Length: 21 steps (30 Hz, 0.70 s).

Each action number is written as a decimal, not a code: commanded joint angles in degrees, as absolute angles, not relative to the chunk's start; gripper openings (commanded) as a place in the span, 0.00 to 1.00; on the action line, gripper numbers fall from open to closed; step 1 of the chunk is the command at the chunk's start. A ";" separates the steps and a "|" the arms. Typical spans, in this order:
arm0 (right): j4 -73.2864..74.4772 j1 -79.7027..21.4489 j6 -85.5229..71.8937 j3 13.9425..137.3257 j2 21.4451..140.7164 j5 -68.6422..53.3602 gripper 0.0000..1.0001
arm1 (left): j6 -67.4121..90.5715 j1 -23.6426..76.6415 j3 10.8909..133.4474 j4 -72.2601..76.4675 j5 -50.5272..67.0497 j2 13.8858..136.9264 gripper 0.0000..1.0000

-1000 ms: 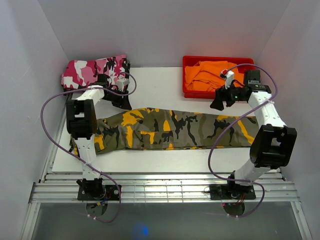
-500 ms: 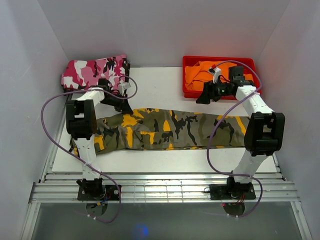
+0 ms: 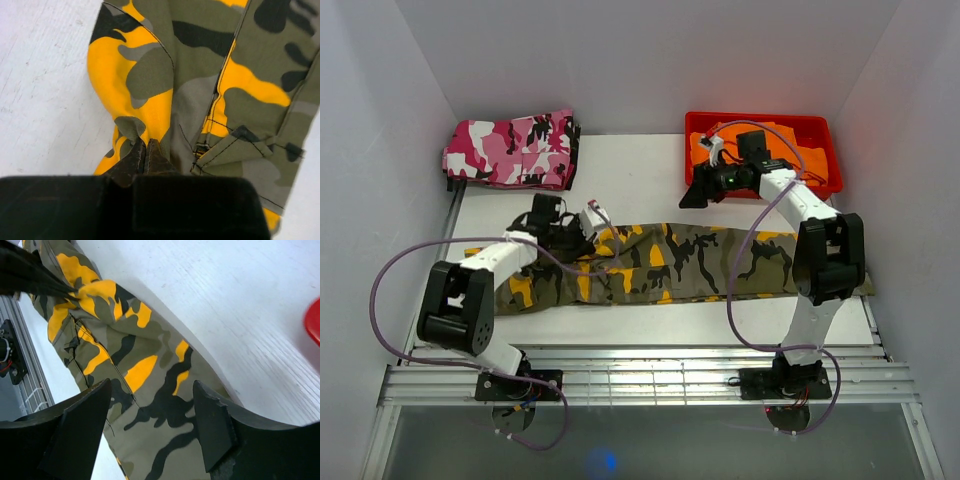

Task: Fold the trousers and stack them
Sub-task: Fold the trousers

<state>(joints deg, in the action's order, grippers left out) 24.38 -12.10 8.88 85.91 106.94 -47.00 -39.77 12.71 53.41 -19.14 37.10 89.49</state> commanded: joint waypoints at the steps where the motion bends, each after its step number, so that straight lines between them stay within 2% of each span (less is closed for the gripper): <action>1: 21.36 -15.54 6.07 89.29 109.07 -48.87 0.70 | -46.83 17.83 42.41 -5.29 26.47 84.03 0.00; 7: 16.26 -22.22 3.51 89.65 113.02 -46.85 0.68 | -55.62 25.39 30.34 9.22 15.74 81.21 0.00; 13: 15.47 -26.63 10.62 90.09 116.89 -41.05 0.77 | -61.34 29.18 22.68 18.53 9.15 82.00 0.00; 18: 17.40 -26.81 8.97 94.04 120.84 -46.22 0.73 | -66.53 31.72 15.31 26.88 7.04 80.86 0.01; 21: 15.39 -28.12 5.98 92.30 121.03 -48.07 0.80 | -68.90 33.48 13.02 29.87 5.28 81.82 0.04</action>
<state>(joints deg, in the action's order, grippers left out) 17.56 -27.59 7.62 91.20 121.34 -44.62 -65.67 31.90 16.91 30.28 8.03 81.01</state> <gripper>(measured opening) 0.786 0.038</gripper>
